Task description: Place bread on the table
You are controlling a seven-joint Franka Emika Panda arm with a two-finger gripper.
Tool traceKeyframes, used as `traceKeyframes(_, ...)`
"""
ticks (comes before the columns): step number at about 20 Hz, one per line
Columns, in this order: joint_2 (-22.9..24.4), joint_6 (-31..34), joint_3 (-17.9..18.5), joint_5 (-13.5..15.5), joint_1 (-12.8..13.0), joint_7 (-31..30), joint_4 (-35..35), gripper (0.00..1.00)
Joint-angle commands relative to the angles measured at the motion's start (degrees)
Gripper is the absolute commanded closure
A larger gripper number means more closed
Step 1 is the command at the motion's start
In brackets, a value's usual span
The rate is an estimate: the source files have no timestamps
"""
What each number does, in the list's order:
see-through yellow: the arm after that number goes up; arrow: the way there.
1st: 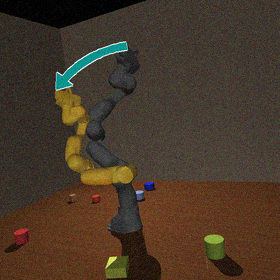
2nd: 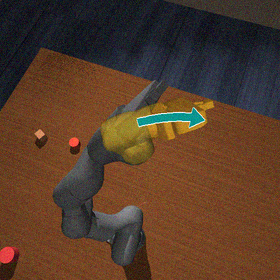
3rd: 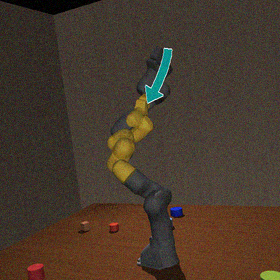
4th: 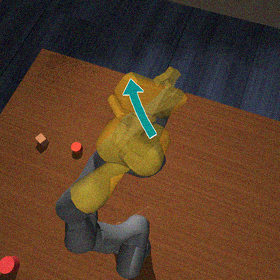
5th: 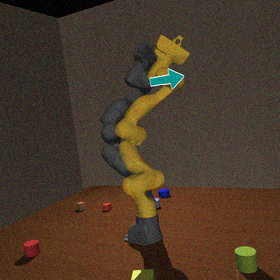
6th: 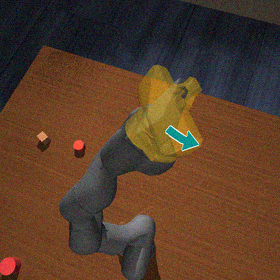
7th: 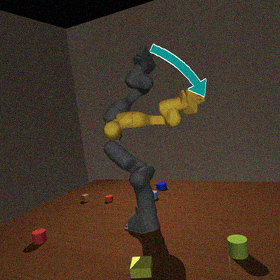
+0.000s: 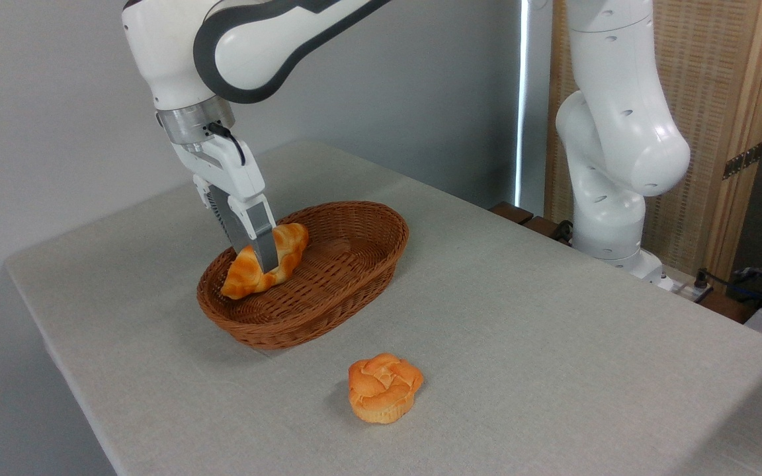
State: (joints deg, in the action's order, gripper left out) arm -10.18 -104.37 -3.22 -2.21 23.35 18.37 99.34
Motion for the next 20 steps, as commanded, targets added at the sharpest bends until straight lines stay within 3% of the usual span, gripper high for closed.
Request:
traceKeyframes(1, -0.19, 1.27, 0.14, -1.48, 0.20, -0.70, -0.55, 0.00)
traceKeyframes(12, -1.68, 1.27, -0.56, -1.48, 0.73, -0.97, -0.55, 0.01)
traceKeyframes(15, -1.68, 1.27, -0.56, -1.39, 0.65, -0.44, -0.64, 0.52)
traceKeyframes(16, -1.68, 1.27, -0.47, -1.39, 0.56, -0.27, -0.64, 0.64)
traceKeyframes(18, -1.59, 1.27, -0.47, -1.22, 0.47, -0.09, -0.64, 0.75)
traceKeyframes(20, -1.59, 1.27, -0.47, -1.22, 0.38, -0.09, -0.64, 0.76)
